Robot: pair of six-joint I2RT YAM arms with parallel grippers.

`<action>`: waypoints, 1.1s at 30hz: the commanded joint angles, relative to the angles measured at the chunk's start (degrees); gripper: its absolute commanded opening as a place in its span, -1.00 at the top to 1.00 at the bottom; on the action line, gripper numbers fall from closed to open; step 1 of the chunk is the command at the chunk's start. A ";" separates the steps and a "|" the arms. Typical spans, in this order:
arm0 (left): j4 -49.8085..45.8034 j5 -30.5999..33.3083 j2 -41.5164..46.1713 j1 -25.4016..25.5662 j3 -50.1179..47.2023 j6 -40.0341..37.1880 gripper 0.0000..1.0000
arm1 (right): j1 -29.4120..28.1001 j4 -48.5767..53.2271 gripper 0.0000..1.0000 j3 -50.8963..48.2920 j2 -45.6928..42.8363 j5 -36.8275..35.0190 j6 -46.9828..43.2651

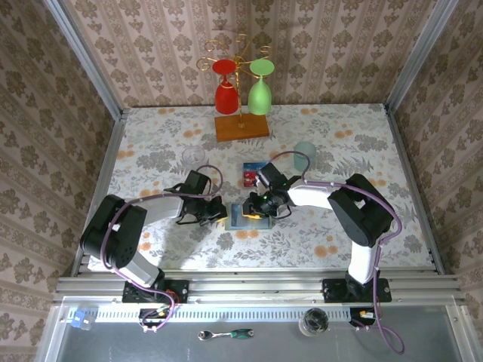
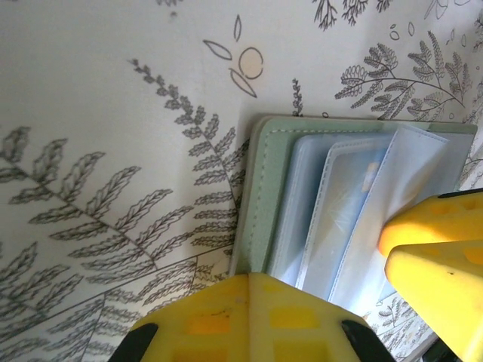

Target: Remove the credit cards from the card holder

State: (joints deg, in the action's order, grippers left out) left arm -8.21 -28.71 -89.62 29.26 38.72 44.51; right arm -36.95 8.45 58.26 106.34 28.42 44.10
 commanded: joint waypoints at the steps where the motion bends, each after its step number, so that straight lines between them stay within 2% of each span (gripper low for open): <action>1: -2.84 0.52 2.08 -0.43 1.48 -1.24 1.00 | 0.80 -2.97 0.55 -1.82 -1.14 3.50 -1.29; 6: -3.01 -0.06 3.68 0.33 3.07 -0.33 0.98 | 1.53 -5.55 0.58 -3.48 -1.07 5.59 -1.99; 14: -1.29 -1.13 1.84 3.85 5.88 0.94 0.74 | 2.36 -7.91 0.68 -5.56 -1.14 7.17 -4.12; 22: 2.00 -1.35 -1.33 4.85 5.32 1.99 0.53 | 2.89 -10.30 0.73 -7.07 -0.83 8.14 -4.62; 33: 3.70 -2.09 -3.04 5.27 4.83 2.65 0.43 | 3.37 -11.93 0.77 -8.07 -0.10 8.84 -4.72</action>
State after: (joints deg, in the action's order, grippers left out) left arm -5.54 -29.80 -91.50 34.28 43.46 46.39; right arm -33.89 -3.57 51.24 106.34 36.27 40.47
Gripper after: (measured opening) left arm 0.285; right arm 0.116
